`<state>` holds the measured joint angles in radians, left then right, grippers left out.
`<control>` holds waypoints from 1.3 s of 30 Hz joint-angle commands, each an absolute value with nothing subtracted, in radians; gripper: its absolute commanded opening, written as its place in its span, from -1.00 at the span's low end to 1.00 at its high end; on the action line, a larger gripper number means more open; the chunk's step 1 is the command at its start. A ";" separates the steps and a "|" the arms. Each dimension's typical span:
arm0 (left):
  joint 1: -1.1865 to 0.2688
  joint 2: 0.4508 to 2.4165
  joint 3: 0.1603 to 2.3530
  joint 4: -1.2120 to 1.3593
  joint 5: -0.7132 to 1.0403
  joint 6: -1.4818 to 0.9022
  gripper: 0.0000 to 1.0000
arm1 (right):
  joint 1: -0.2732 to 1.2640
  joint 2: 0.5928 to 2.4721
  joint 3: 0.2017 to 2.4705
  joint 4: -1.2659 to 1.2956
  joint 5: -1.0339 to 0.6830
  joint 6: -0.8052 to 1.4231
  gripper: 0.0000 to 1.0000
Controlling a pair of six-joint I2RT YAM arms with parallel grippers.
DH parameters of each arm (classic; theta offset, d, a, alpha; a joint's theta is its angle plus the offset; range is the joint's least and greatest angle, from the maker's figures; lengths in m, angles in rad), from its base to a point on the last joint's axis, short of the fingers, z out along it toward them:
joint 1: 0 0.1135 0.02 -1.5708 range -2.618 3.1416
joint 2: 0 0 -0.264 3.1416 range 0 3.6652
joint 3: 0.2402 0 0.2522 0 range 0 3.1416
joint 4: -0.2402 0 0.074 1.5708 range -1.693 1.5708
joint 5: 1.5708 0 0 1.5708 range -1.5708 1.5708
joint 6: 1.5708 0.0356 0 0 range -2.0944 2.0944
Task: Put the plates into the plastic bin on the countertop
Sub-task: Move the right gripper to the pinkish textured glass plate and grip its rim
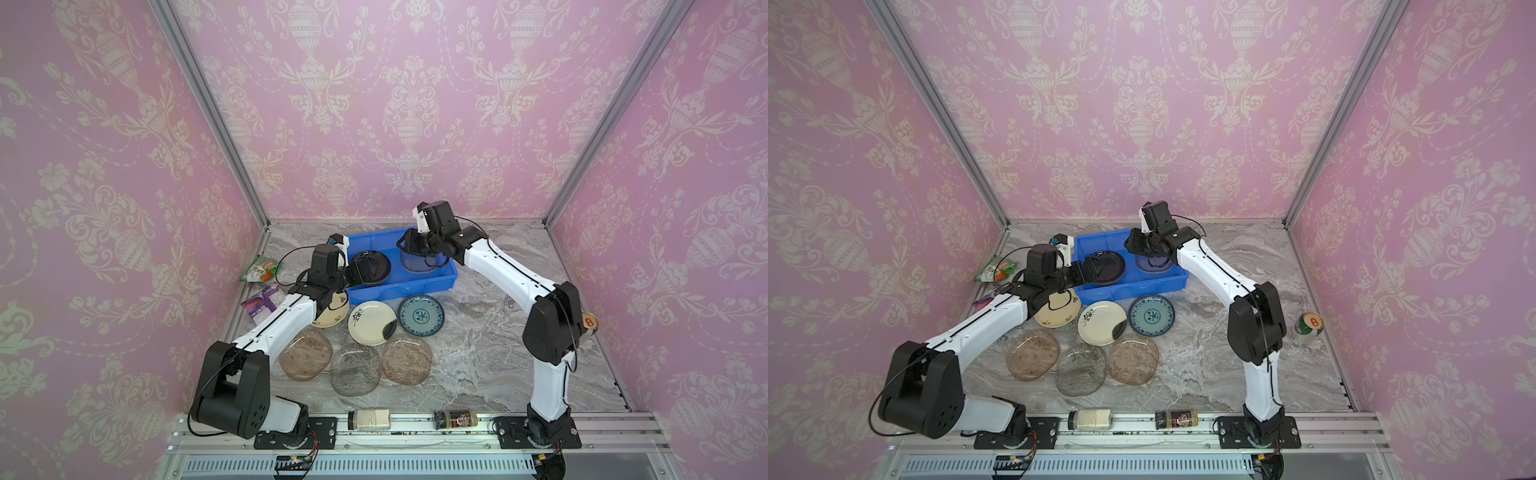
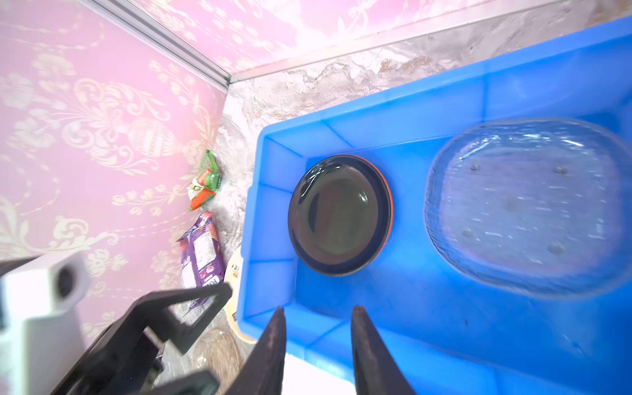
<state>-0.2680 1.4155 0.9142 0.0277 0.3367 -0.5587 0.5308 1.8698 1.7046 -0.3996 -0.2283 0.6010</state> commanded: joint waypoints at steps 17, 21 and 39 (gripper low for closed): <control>-0.317 1.456 0.953 0.021 0.393 -0.524 0.99 | 0.593 1.043 0.639 -0.379 -0.371 0.829 -0.19; -0.320 1.466 0.960 0.023 0.397 -0.528 0.99 | 0.604 1.082 0.561 -0.272 -0.426 0.878 -0.19; -0.320 1.447 0.959 0.000 0.387 -0.520 0.99 | 0.641 1.317 0.492 -0.031 -0.468 0.901 -0.33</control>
